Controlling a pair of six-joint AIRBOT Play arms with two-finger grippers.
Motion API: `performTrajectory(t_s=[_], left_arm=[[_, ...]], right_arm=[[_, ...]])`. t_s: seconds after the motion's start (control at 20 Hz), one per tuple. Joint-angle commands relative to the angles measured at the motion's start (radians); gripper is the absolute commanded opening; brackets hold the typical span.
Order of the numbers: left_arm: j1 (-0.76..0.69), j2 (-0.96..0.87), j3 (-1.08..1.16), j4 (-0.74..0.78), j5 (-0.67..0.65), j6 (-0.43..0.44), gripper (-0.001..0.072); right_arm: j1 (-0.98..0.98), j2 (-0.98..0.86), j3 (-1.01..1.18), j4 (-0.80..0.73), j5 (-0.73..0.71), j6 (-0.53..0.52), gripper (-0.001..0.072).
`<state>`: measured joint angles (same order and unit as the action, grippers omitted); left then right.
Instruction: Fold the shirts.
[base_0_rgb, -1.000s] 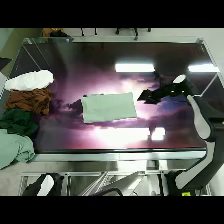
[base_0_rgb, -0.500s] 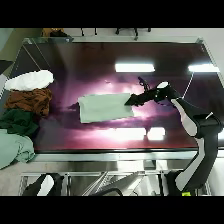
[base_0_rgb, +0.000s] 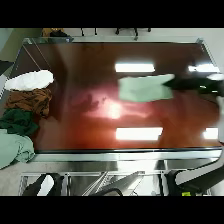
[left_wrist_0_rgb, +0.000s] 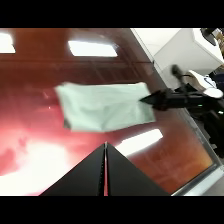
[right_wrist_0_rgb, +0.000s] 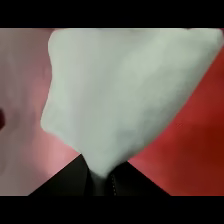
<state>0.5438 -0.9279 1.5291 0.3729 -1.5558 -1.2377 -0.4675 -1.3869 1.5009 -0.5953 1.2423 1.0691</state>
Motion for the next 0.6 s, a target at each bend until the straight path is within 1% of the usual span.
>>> performTrajectory(t_s=[0.0,0.05,0.2,0.25,0.4,0.45,0.55], left_arm=[[0.001,0.001,-0.001,0.001,0.001,0.002,0.0013],[0.001,0.001,0.0,0.001,0.002,0.01,0.0013],[0.001,0.001,-0.001,0.001,0.003,0.026,0.0013],[0.001,0.001,-0.001,0.001,0.002,0.029,0.0013],[0.001,0.001,-0.001,0.001,0.006,0.045,0.0013],[0.001,0.001,0.0,0.0,0.01,0.053,0.0013],[0.001,0.001,-0.001,0.001,0.014,0.066,0.0013]], right_arm=[[-0.331,0.06,-0.001,-0.102,0.067,0.072,0.0021],[-0.41,0.06,-0.006,-0.104,0.102,0.072,0.0021],[-0.563,0.082,-0.111,-0.117,0.113,0.072,0.0021],[-0.588,0.093,-0.158,-0.146,0.114,0.072,0.0021],[-0.637,0.167,-0.36,-0.32,0.109,0.095,0.0021],[-0.65,0.209,-0.443,-0.349,0.091,0.114,0.0021],[-0.668,0.299,-0.58,-0.36,0.017,0.171,0.0021]])
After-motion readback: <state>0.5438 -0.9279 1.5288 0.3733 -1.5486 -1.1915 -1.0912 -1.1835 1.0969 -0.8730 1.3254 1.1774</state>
